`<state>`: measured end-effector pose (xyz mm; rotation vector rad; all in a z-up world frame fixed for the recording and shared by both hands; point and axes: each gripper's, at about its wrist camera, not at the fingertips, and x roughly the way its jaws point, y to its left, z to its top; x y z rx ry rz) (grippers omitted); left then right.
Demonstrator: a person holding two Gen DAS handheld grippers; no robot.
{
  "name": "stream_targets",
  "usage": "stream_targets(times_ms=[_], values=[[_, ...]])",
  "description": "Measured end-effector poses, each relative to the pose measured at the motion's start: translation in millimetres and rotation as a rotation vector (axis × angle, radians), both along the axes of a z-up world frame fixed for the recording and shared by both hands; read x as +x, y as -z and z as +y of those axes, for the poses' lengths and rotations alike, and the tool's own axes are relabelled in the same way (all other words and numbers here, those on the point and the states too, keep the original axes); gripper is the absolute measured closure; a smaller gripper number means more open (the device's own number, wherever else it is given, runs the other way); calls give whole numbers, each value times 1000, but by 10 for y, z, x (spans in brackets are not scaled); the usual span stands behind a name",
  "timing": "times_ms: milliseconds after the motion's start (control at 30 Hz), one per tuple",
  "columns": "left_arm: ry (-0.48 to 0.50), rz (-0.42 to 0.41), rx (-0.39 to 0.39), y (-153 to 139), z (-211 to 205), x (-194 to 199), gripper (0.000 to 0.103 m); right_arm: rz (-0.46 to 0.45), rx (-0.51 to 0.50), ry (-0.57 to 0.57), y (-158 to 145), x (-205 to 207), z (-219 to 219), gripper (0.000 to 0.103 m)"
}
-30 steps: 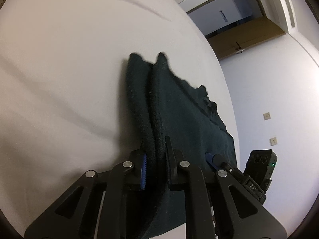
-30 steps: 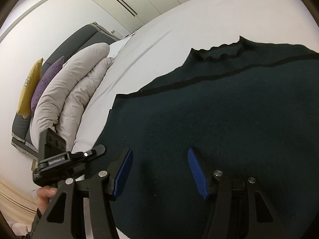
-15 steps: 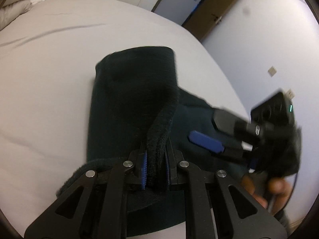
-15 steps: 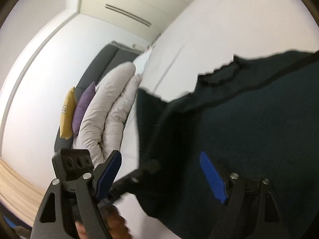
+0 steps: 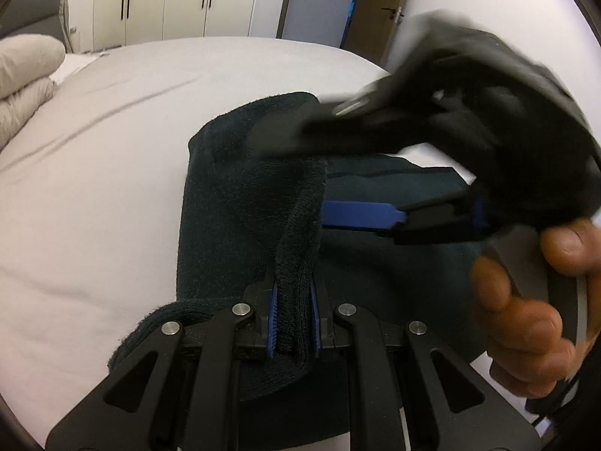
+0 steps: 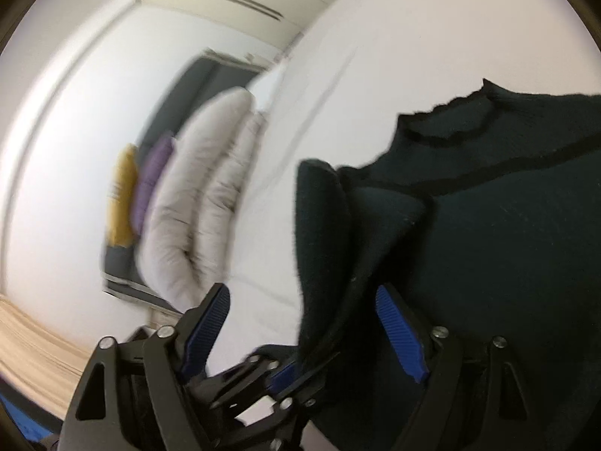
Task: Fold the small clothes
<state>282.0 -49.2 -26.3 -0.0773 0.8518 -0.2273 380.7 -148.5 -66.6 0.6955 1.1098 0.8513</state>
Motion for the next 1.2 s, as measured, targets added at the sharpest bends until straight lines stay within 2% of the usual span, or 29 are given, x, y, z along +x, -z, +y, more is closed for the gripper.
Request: stream_targets(times_ms=[33, 67, 133, 233, 433, 500, 567, 633, 767, 833, 933, 1033, 1067, 1100, 1133, 1200], values=[[2, -2, 4, 32, -17, -34, 91, 18, -17, -15, 21, 36, 51, 41], [3, -4, 4, 65, 33, -97, 91, 26, -27, -28, 33, 54, 87, 49], [2, -12, 6, 50, 69, -137, 91, 25, -88, -37, 43, 79, 157, 77], [13, 0, 0, 0, 77, -206, 87, 4, -137, -20, 38, 75, 152, 88], [92, -71, -108, -340, 266, -607, 86, -30, -184, 21, 37, 42, -90, 90], [99, -95, -161, -429, 388, -653, 86, -21, -180, 39, 79, 32, -297, 90], [94, -88, -177, -439, 451, -576, 86, -16, -177, 56, 114, 7, -504, 90], [95, -60, -161, -410, 416, -493, 86, -17, -180, 66, 107, -15, -731, 90], [153, -36, -191, -376, 187, -353, 86, -40, -195, 93, -15, -33, -1140, 90], [187, -51, -233, -425, 75, -364, 86, -52, -199, 105, -71, -49, -1369, 90], [244, -61, -238, -414, -115, -337, 86, -44, -213, 129, -66, -54, -1676, 90], [338, -121, -331, -479, -203, -459, 86, -17, -201, 174, 37, -47, -1941, 90], [351, -152, -338, -511, -232, -534, 86, -5, -196, 185, 97, -48, -2008, 90], [348, -151, -308, -501, -279, -542, 86, 12, -196, 195, 178, -51, -2063, 90], [347, -131, -272, -463, -334, -517, 86, 20, -199, 205, 238, -55, -2102, 89], [346, -70, -255, -322, -413, -447, 86, 33, -171, 229, 345, -73, -2183, 89]])
